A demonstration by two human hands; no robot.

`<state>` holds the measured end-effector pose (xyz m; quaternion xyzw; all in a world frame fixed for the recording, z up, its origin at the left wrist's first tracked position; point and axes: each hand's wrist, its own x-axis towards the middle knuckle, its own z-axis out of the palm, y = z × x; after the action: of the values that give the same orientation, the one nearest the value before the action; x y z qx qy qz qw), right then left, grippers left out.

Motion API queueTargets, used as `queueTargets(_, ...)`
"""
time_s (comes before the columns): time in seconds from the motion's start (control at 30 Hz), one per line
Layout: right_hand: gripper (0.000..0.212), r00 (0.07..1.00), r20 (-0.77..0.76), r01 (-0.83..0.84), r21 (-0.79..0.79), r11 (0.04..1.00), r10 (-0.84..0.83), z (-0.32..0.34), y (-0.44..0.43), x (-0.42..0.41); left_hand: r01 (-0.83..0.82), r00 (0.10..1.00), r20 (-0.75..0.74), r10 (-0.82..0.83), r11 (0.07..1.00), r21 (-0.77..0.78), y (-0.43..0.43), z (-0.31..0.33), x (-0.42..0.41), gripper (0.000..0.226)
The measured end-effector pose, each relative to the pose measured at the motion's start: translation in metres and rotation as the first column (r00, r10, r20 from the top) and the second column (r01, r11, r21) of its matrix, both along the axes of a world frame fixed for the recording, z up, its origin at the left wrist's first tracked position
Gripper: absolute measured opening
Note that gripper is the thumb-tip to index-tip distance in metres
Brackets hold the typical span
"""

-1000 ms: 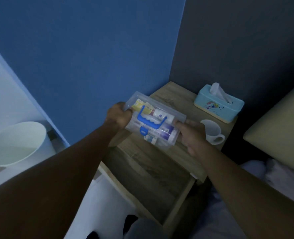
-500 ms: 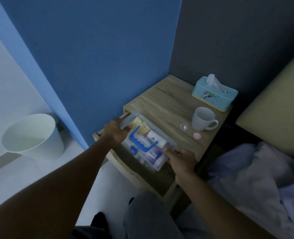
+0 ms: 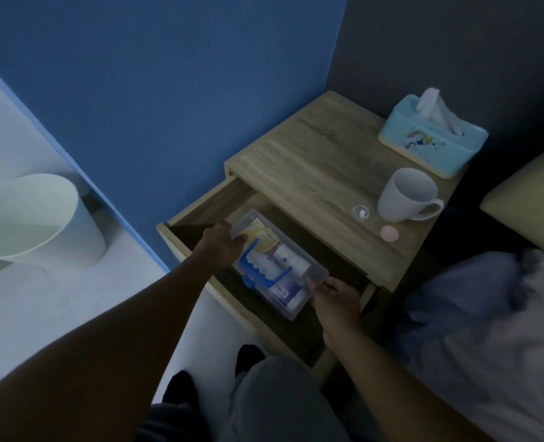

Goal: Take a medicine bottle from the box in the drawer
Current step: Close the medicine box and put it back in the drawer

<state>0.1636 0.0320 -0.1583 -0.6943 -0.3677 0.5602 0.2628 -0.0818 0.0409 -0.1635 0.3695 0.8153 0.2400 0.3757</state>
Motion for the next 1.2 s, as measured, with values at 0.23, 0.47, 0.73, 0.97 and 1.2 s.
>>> queueTargets(0.23, 0.026, 0.998, 0.059, 0.009, 0.024, 1.000, -0.011, -0.023, 0.009, -0.006, 0.000, 1.000, 0.012, 0.000, 1.000, -0.005, 0.009, -0.020, 0.001, 0.034)
queueTargets(0.47, 0.036, 0.995, 0.054, -0.079, 0.006, 0.997, 0.078, -0.035, 0.010, 0.004, 0.150, 0.983, -0.110, -0.148, 0.989, 0.009, 0.003, -0.019, -0.002, 0.026)
queueTargets(0.73, 0.042, 0.886, 0.368, -0.347, 0.125, 0.930, 0.281, -0.015, 0.012, 0.015, 0.252, 0.961, -0.150, -0.231, 0.957, 0.142, -0.025, 0.001, 0.003, 0.037)
queueTargets(0.97, 0.037, 0.771, 0.560, -0.591, 0.451, 0.668, 0.303, 0.023, 0.011, 0.041, 0.306, 0.889, -0.411, -0.200, 0.929, 0.209, -0.085, 0.006, 0.011, 0.058)
queueTargets(1.2, 0.058, 0.612, 0.708, -0.758, 0.398, 0.516, 0.353, 0.034, 0.025, 0.071, -0.089, 0.988, -0.098, 0.122, 0.954, 0.286, -0.120, -0.003, 0.032, 0.090)
